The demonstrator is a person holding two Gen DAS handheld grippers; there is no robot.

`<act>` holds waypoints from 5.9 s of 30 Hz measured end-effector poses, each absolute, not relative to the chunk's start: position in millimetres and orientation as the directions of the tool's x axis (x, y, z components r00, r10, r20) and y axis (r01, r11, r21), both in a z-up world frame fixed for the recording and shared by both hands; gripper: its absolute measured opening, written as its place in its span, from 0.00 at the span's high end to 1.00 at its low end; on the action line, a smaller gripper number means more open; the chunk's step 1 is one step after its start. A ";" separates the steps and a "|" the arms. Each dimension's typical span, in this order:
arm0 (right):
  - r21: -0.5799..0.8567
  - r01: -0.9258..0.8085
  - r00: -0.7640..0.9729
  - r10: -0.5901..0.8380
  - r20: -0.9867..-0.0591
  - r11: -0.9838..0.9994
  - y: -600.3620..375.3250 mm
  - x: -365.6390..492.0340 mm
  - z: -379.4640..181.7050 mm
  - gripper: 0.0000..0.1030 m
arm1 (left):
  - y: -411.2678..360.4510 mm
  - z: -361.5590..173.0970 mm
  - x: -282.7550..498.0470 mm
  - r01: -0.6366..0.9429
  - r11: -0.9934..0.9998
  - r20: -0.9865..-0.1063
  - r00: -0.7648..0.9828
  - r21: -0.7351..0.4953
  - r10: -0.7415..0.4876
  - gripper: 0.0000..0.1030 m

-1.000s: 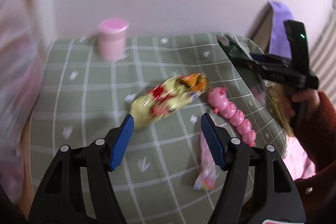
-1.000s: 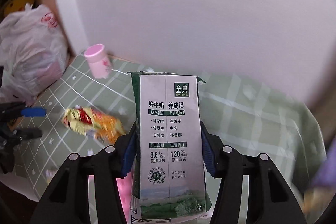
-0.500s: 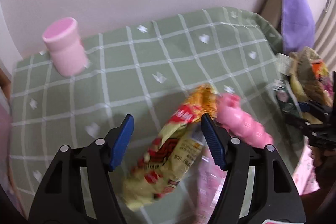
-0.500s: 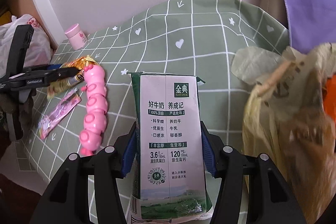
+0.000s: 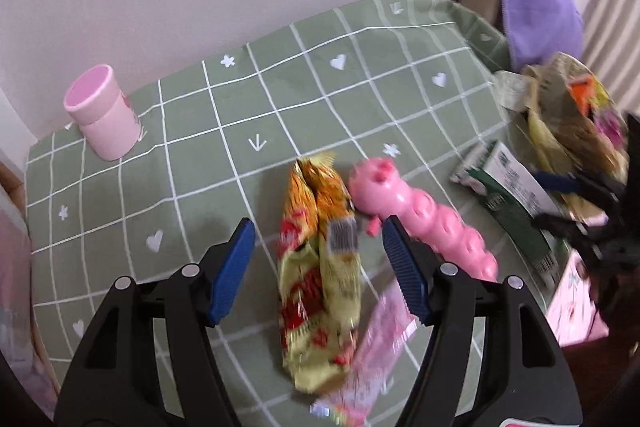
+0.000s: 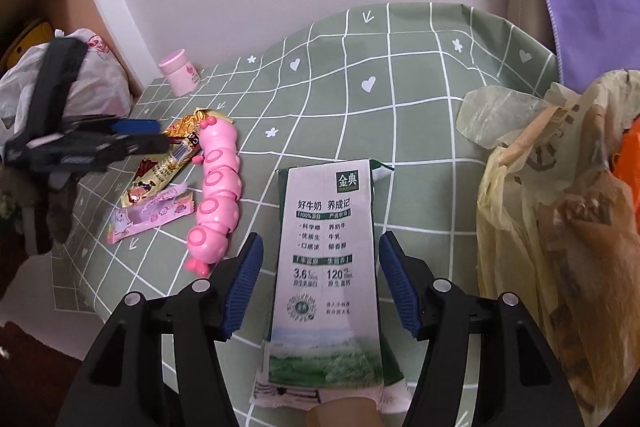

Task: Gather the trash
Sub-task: 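Grasp the yellow snack wrapper with the left tool while the right tool grasps the milk carton, then carry the yellow wrapper and milk carton over the yellow trash bag, then open both tools to drop the wrapper and carton into the bag, then grasp the pink candy stick with the left tool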

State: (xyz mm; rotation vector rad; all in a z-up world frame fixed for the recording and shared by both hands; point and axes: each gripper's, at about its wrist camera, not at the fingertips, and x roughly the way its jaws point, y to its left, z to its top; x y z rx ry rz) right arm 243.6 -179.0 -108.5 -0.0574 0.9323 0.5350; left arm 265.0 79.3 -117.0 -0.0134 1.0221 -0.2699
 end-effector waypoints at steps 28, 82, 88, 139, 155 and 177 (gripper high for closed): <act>0.099 -0.534 0.390 0.349 -0.852 0.839 -157.7 282.6 -101.9 0.45 | 86.8 -26.5 191.5 0.023 0.987 -0.682 0.721 -0.158 -0.126 0.71; 0.013 0.044 0.933 -0.036 -0.359 0.999 -422.0 103.9 107.8 0.48 | -191.2 70.7 243.9 0.702 0.604 -0.281 0.535 -0.377 -0.797 0.71; 0.044 0.151 0.920 -0.124 -0.372 0.987 -446.5 86.8 96.1 0.48 | -250.8 51.7 270.2 0.719 0.561 -0.238 0.509 -0.411 -0.827 0.71; 0.178 -0.045 0.797 0.143 -0.587 0.983 -411.9 219.4 -19.1 0.48 | -241.5 -38.2 298.8 0.657 0.670 -0.634 0.362 -0.346 -0.683 0.68; 0.167 -0.067 0.853 0.143 -0.502 0.984 -396.2 209.7 15.6 0.43 | -125.5 22.2 275.2 0.535 0.790 -0.502 0.616 -0.300 -0.608 0.40; 0.053 -0.327 0.792 0.305 -0.529 0.943 -288.8 168.0 16.0 0.42 | 60.5 -127.7 178.1 0.217 0.970 -0.825 0.525 -0.108 -0.210 0.50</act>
